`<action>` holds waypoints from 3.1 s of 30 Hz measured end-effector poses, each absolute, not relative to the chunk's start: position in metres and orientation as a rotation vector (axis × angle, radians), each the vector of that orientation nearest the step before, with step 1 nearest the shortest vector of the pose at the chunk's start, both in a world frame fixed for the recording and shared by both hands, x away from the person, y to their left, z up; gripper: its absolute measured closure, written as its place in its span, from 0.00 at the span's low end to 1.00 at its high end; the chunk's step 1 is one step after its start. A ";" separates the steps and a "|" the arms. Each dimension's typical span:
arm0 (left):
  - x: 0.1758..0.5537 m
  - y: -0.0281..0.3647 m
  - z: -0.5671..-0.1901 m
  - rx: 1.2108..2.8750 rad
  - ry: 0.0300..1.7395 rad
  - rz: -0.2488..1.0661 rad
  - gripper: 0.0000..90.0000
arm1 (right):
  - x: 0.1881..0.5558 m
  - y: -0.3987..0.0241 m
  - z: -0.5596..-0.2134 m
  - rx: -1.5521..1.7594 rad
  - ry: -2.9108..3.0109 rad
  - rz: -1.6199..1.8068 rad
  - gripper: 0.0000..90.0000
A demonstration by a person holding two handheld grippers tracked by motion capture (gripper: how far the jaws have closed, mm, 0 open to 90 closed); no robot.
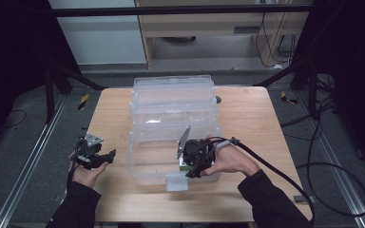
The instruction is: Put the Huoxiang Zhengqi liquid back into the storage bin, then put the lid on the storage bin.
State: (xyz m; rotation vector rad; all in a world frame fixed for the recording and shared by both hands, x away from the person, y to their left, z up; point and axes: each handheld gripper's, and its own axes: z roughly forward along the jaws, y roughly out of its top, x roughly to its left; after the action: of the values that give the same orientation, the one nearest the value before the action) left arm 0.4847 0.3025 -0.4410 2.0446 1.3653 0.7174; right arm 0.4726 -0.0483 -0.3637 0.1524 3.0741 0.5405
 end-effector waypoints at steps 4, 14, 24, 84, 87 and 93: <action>0.484 0.303 -0.441 2.041 1.365 0.719 0.43 | 0.473 -0.045 -0.370 0.151 3.083 0.528 0.66; 0.485 0.302 -0.441 2.043 1.366 0.720 0.43 | 0.475 -0.044 -0.382 0.154 3.107 0.523 0.69; 0.485 0.302 -0.442 2.046 1.365 0.720 0.43 | 0.476 -0.041 -0.393 0.145 3.132 0.488 0.70; 0.494 0.283 -0.349 2.050 1.086 0.799 0.42 | 0.475 -0.039 -0.398 0.160 3.114 0.468 0.75; 0.496 0.279 -0.343 2.072 1.055 0.799 0.42 | 0.474 -0.039 -0.398 0.153 3.111 0.471 0.75; 0.498 0.271 -0.332 2.112 1.009 0.830 0.42 | 0.474 -0.039 -0.398 0.148 3.111 0.470 0.75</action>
State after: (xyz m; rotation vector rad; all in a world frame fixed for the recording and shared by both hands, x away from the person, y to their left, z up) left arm 0.4983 0.2708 -0.3316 2.1121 1.0091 0.8298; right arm 0.4744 -0.0387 -0.3982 0.1477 3.1108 0.4698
